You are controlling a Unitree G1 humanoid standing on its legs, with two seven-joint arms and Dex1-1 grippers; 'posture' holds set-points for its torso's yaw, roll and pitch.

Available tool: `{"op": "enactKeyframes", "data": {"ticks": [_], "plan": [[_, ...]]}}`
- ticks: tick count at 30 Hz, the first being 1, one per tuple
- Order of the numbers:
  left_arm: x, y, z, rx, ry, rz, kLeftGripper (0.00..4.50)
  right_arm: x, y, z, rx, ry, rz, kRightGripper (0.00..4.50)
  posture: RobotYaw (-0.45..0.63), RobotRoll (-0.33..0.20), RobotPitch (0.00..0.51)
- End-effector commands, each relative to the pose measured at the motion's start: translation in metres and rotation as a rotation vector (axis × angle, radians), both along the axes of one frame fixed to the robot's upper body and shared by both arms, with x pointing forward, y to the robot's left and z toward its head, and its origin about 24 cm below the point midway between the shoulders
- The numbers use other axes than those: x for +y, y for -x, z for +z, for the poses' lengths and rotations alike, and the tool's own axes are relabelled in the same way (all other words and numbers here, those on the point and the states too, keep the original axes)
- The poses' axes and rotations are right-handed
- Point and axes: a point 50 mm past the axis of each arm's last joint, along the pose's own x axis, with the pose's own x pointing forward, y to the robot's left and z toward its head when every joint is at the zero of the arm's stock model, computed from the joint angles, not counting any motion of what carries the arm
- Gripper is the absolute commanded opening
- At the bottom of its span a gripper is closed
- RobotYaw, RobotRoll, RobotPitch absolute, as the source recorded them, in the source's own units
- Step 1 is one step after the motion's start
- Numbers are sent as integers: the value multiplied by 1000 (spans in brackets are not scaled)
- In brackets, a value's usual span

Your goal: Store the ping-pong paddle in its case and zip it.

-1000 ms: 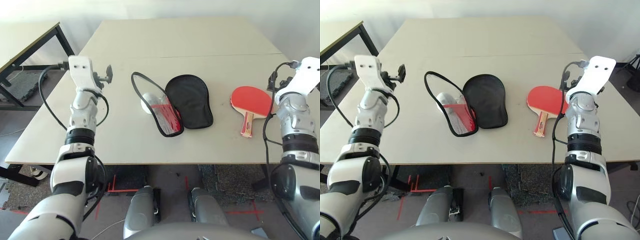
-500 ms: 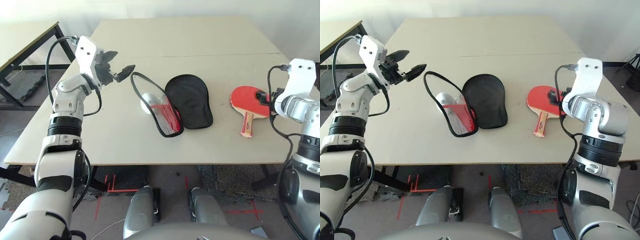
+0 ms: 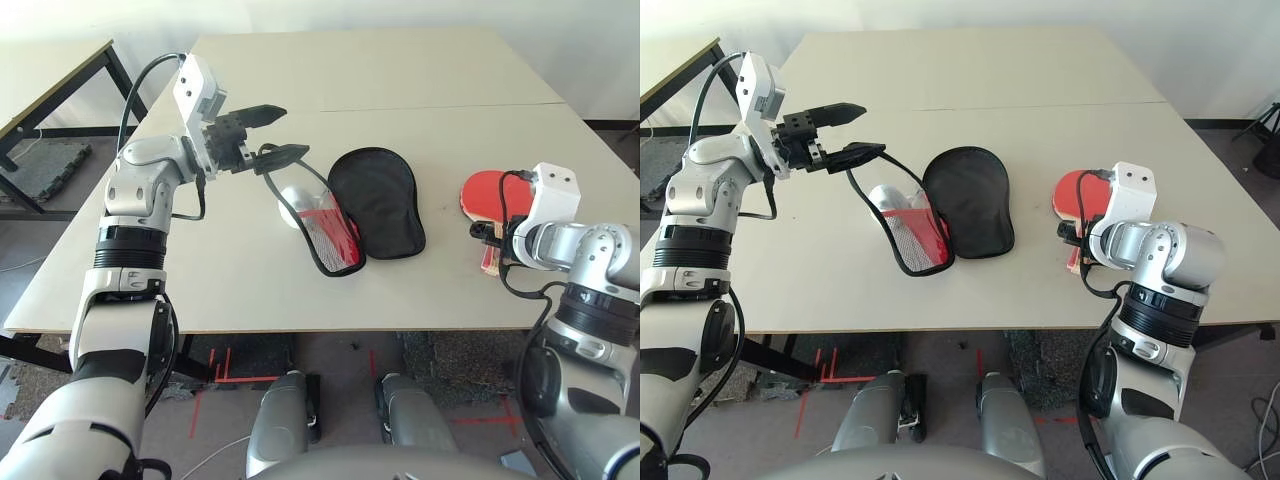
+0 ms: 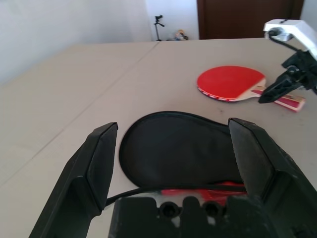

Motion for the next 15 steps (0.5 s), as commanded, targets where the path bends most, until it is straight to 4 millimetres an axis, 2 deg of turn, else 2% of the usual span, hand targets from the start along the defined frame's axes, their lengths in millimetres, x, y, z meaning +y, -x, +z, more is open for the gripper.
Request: {"op": "enactKeyframes", "data": {"ticks": [1, 4, 7, 13, 15], "plan": [[-1, 2, -7, 28, -11, -15, 4500, 2, 1, -7, 24, 2, -14, 4486, -2, 0, 99], [0, 4, -9, 38, -13, -21, 4500, 6, 2, -13, 48, -4, -2, 4486, 8, 0, 99], [0, 7, -10, 48, -26, -44, 4500, 7, 2, -16, 57, 6, -2, 3572, 15, 0, 97], [5, 9, -14, 59, -90, -47, 4500, 8, -1, -8, 21, 43, 38, 1279, 15, 0, 98], [7, 8, -14, 61, -93, -40, 4500, 7, -2, -3, 8, 85, 60, 1048, 14, 0, 100]]}}
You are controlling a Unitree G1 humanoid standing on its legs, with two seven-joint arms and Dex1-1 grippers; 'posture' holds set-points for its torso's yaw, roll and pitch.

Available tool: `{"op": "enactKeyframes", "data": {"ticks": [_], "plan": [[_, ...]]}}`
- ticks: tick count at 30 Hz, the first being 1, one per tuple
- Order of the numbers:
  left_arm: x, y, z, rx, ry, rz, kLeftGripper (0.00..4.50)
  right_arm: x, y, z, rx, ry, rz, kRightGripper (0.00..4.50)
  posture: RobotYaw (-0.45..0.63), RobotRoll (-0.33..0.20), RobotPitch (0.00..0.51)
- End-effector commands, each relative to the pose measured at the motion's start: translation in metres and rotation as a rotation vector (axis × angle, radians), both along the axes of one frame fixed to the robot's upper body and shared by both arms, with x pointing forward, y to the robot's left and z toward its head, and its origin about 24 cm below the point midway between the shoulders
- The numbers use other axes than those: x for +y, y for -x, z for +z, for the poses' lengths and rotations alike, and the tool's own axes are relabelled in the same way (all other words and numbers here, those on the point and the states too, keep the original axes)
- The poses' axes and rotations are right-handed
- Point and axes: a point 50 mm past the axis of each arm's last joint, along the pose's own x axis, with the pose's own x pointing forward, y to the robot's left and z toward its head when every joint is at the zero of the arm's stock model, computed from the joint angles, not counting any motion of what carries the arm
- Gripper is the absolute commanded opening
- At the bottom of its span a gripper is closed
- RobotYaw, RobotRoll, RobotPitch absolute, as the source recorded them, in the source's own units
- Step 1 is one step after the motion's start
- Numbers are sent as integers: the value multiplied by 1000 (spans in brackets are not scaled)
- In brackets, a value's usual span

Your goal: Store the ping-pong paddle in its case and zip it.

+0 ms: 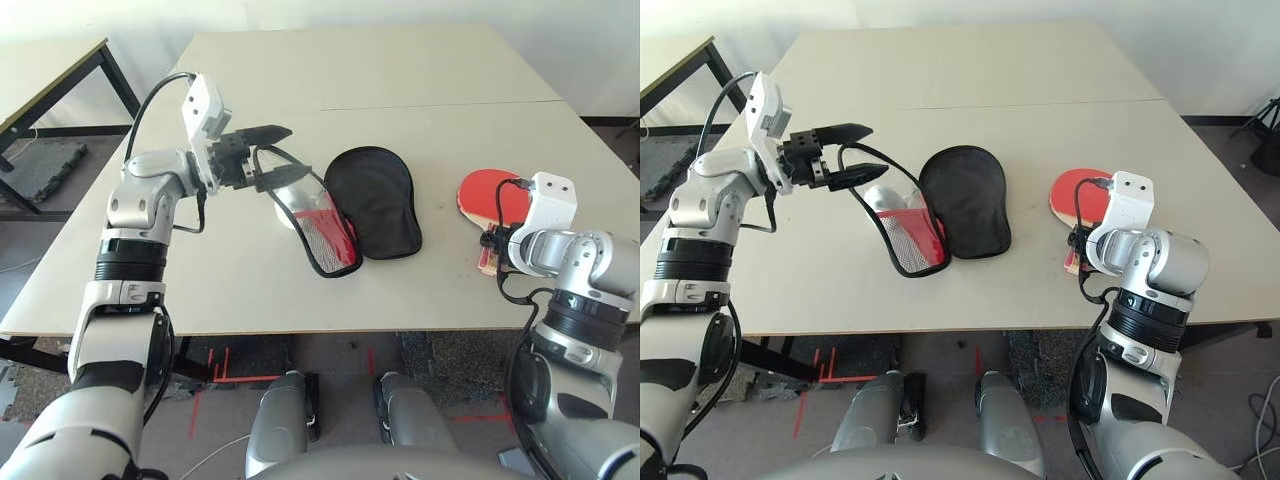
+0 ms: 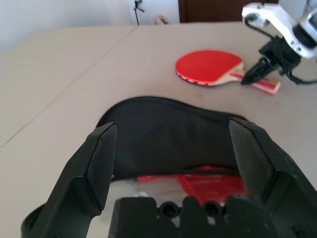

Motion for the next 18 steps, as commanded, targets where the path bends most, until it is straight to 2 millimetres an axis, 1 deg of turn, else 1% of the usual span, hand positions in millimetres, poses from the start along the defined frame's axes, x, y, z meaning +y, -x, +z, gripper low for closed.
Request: {"op": "enactKeyframes", "data": {"ticks": [1, 4, 6, 8, 10, 12, 14, 18], "plan": [[4, -1, -1, -1, -35, 10, 4500, -1, 0, 7, -12, 60, 42, 1048, 14, 0, 100], [9, -2, -1, -7, -42, 38, 4500, 7, -4, 25, -76, 63, 118, 1048, 12, 0, 98], [10, -2, -2, -7, -43, 41, 4500, 11, -6, 32, -99, 51, 147, 1048, 13, 0, 98], [12, -2, -2, -9, -44, 43, 4500, 18, -9, 39, -124, 42, 179, 1048, 21, 0, 96], [13, -1, -2, -12, -45, 46, 4500, 30, -15, 49, -163, 21, 222, 1048, 29, 0, 95], [14, -1, -1, -15, -43, 49, 4500, 38, -18, 54, -185, 4, 250, 1048, 34, 0, 94], [16, 1, -1, -17, -41, 52, 4500, 51, -21, 59, -211, -13, 281, 1048, 46, 0, 96], [17, 3, -2, -16, -41, 58, 4500, 70, -24, 64, -235, -42, 326, 1048, 54, 0, 97]]}}
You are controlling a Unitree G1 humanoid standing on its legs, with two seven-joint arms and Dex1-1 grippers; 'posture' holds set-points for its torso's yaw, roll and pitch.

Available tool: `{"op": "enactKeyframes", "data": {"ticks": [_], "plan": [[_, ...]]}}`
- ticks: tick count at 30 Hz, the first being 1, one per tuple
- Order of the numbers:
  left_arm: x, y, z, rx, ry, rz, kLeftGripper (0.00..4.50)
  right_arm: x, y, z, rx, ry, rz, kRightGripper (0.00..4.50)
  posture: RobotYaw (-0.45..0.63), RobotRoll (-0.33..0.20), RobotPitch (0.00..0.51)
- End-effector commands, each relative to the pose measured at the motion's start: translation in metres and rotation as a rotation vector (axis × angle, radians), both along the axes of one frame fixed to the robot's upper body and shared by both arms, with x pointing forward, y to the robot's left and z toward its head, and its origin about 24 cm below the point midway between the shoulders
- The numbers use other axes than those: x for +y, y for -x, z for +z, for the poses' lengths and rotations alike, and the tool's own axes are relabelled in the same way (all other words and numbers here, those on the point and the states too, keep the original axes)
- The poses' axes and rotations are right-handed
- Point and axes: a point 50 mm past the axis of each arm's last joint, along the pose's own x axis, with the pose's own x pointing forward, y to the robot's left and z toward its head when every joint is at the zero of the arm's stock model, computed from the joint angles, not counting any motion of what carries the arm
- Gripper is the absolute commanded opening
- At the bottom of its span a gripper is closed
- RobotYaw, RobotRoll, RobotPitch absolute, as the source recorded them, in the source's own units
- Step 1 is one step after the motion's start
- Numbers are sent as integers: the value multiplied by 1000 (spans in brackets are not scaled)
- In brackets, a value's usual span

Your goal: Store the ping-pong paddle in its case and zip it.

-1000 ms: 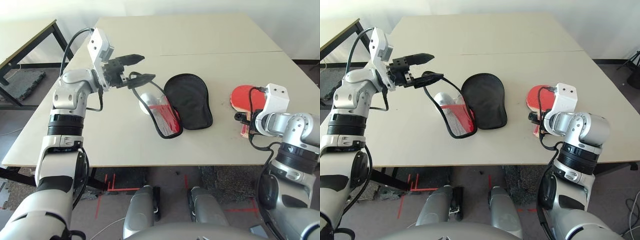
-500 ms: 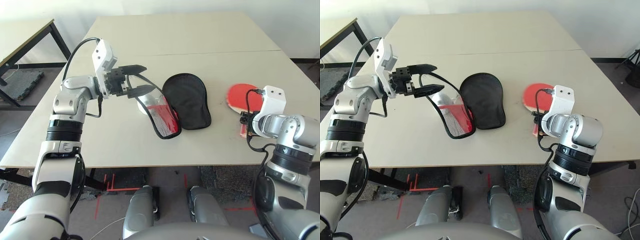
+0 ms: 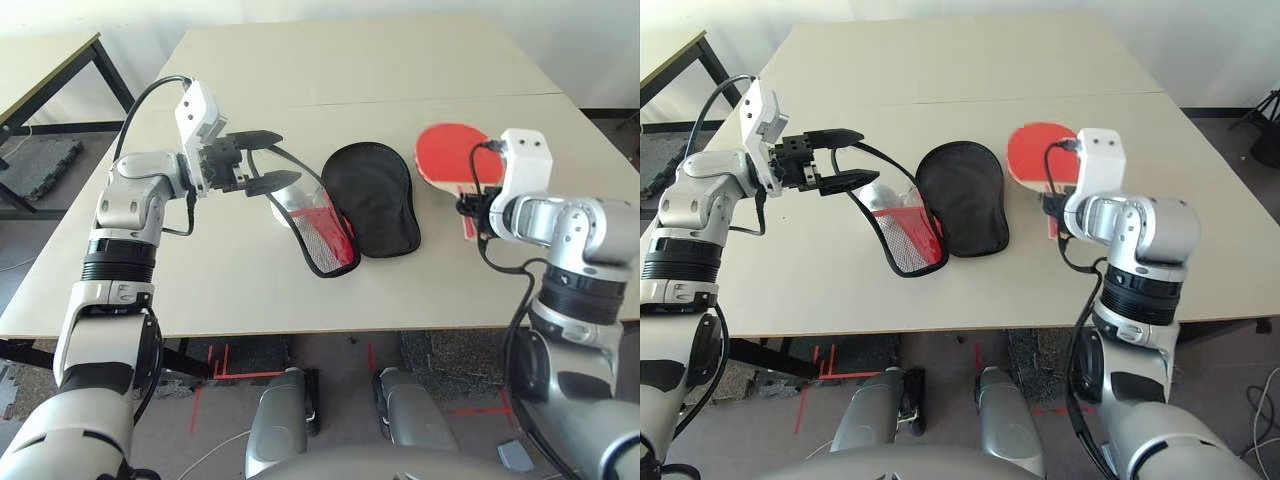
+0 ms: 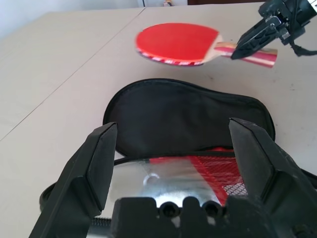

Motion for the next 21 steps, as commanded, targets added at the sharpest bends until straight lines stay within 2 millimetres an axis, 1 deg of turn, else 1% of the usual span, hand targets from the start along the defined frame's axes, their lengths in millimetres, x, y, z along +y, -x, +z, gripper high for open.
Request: {"op": "enactKeyframes", "data": {"ticks": [1, 4, 7, 10, 16, 21], "plan": [[5, 4, -1, -1, -6, 15, 4500, 16, -2, 11, -39, -11, 42, 1048, 56, 0, 97], [5, 4, -2, -1, -7, 20, 4500, 28, -4, 9, -20, -20, 62, 1048, 64, 0, 98], [4, 5, -2, -1, -7, 25, 4500, 43, -9, 2, 10, -12, 81, 1048, 68, 0, 99], [4, 6, -3, 1, -11, 29, 4500, 51, -11, -3, 27, 6, 96, 1048, 76, 0, 99], [3, 7, -4, -1, -10, 36, 4500, 65, -14, -16, 58, 46, 125, 1048, 86, 0, 96], [3, 7, -6, 0, -9, 41, 4500, 67, -14, -21, 72, 50, 130, 1048, 87, 0, 93]]}}
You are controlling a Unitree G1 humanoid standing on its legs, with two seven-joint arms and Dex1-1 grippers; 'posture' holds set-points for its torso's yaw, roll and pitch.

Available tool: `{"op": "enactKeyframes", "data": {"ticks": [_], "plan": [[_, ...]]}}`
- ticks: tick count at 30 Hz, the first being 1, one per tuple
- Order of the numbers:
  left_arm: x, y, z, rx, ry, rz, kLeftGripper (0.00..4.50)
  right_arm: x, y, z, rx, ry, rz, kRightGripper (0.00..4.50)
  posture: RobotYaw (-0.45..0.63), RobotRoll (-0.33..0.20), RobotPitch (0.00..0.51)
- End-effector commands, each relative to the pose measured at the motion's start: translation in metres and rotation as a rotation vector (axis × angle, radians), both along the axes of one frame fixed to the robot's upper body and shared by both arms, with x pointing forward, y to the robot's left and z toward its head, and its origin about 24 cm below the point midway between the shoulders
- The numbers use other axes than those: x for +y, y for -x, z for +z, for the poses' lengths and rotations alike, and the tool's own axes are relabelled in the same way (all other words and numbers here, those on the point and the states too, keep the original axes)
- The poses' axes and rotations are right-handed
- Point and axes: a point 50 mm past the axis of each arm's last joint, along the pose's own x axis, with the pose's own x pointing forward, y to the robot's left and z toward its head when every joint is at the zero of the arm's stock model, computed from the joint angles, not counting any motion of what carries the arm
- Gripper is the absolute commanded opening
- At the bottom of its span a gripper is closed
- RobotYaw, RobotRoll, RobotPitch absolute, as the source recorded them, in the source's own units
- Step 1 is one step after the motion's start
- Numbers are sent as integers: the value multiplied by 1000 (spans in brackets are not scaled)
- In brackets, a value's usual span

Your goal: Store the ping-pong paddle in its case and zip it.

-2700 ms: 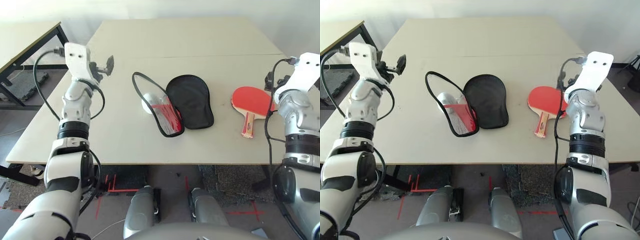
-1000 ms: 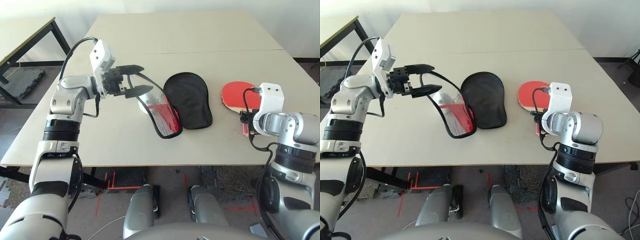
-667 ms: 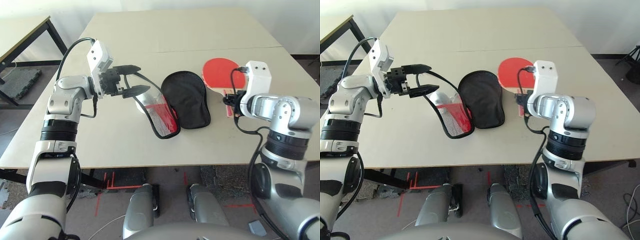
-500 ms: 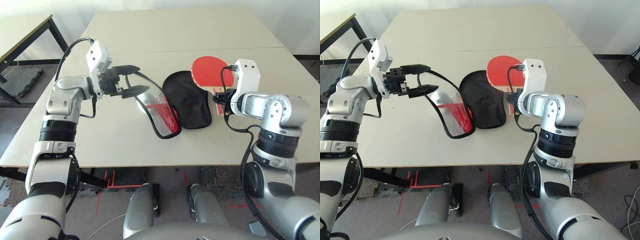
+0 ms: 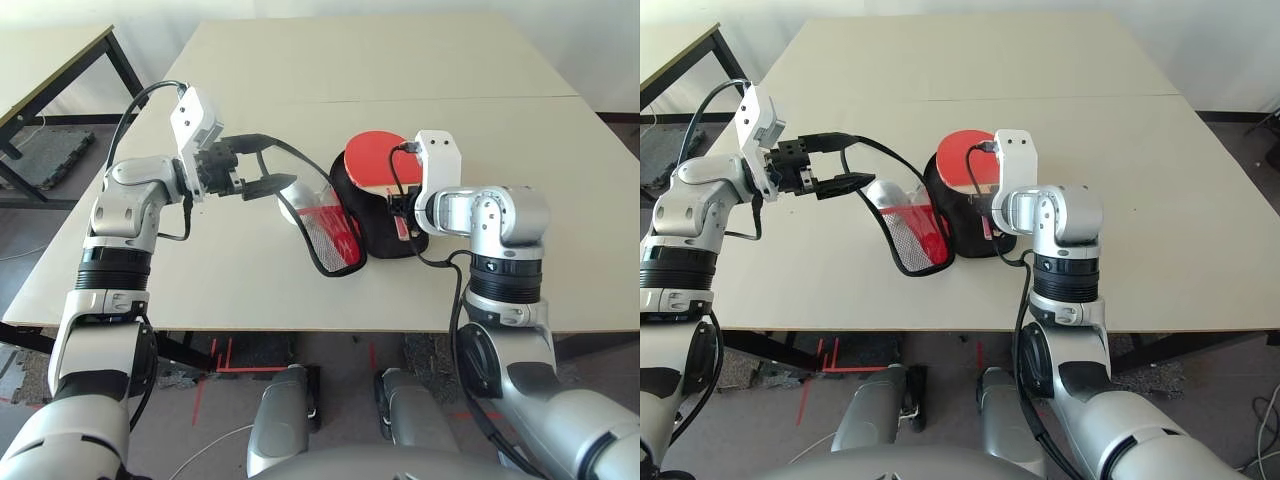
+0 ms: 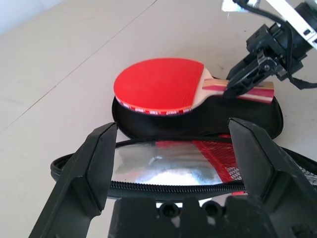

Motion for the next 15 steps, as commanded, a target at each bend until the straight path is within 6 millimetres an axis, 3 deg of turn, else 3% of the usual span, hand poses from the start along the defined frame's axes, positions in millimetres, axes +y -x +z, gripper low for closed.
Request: {"op": "enactKeyframes", "data": {"ticks": [1, 15], "plan": [[1, 2, -2, 5, 0, 8, 4500, 2, 0, 0, -16, 0, -2, 1048, 87, 0, 93], [0, 2, -5, 11, 2, 20, 4500, 5, 2, -16, 24, 14, 0, 1048, 90, 0, 93]]}}
